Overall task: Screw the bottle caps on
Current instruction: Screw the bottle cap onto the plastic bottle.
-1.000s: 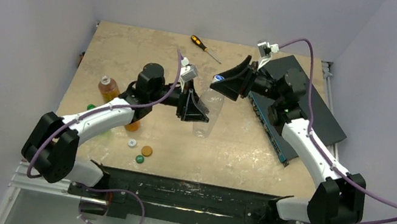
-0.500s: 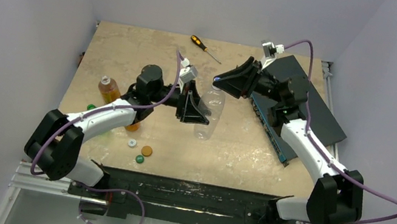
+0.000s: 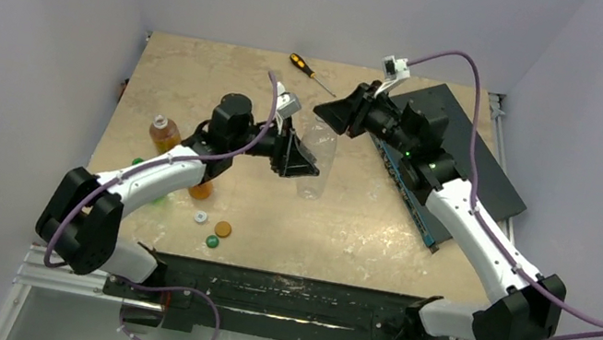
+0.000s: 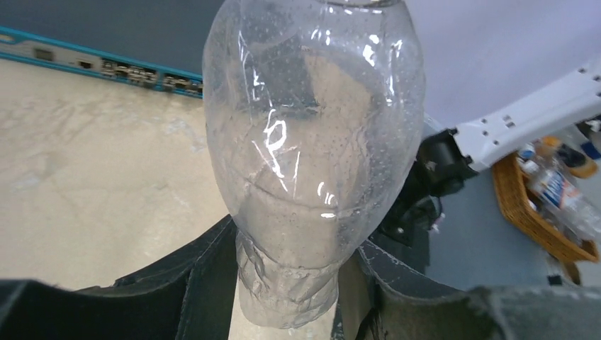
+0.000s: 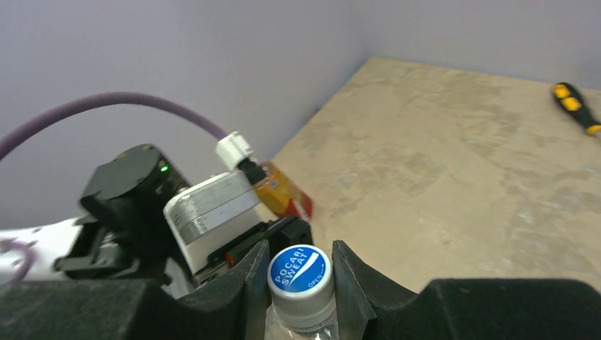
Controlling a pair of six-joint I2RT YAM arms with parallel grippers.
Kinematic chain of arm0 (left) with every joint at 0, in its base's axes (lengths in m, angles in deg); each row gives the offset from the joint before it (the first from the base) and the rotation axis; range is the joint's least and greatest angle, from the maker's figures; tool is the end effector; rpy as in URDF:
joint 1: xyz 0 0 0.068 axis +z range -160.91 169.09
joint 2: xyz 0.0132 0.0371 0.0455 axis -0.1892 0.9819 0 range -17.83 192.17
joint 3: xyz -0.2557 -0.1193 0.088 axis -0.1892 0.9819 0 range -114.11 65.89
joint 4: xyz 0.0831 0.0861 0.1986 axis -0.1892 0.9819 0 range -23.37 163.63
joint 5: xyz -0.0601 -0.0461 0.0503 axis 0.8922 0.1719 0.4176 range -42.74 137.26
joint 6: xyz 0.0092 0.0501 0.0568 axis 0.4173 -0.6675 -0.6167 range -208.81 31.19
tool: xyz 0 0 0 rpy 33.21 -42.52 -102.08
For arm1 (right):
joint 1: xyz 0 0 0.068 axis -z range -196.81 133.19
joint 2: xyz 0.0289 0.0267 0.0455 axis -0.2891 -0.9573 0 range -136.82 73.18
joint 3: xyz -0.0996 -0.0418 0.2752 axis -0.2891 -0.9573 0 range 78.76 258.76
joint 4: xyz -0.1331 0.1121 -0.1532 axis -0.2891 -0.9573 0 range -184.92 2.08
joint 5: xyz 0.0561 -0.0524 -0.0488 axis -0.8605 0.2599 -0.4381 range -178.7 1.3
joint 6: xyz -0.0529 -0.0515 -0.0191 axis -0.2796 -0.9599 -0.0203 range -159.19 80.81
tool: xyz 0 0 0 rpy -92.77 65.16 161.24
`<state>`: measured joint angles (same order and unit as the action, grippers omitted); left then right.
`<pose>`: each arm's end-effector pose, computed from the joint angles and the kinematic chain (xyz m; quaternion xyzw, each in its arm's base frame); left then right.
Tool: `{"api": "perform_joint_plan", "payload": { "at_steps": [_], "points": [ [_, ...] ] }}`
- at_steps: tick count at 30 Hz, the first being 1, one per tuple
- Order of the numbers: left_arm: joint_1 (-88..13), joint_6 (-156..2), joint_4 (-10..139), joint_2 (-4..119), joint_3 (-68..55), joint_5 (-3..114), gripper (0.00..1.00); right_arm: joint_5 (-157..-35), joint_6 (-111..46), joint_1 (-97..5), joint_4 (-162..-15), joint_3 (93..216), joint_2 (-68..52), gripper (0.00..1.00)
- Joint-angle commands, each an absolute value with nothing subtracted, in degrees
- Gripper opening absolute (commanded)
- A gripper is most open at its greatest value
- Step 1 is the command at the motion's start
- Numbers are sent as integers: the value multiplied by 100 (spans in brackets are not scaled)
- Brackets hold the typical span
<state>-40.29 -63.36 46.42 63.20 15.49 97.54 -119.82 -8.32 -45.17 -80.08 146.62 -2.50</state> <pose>0.2392 -0.1917 0.3195 0.2955 0.6859 -0.5566 0.3639 0.2458 0.1707 0.4226 -0.1747 0.6851 0.5016 0.4986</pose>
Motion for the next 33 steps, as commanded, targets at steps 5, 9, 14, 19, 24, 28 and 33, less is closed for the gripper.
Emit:
{"api": "perform_joint_plan", "payload": {
  "at_steps": [5,9,14,19,24,28,33],
  "points": [
    [-4292,-7312,5953,5848,934,6465,0,-7737,-1211,-5842,-10494,15776,-524,0],
    [-4663,-7586,6058,5731,824,5390,0,-6274,-1015,-6396,-11242,16395,-1023,0],
    [-5020,-8095,6115,5668,929,4463,0,-6189,-949,-6444,-11719,16933,-1281,21],
    [-5024,-8418,5888,5558,1421,4460,0,-6929,-1233,-6231,-12112,17513,-1377,74],
    [-5033,-8759,5729,5445,1718,4792,0,-8015,-1300,-5878,-12158,17523,-1272,92],
    [-5037,-8982,5528,5286,1936,4925,0,-8256,-1506,-5842,-12381,17648,-1363,77],
    [-5033,-9118,5438,5288,1982,5033,0,-8457,-1647,-5850,-12436,17665,-1397,61]
  ]
}}
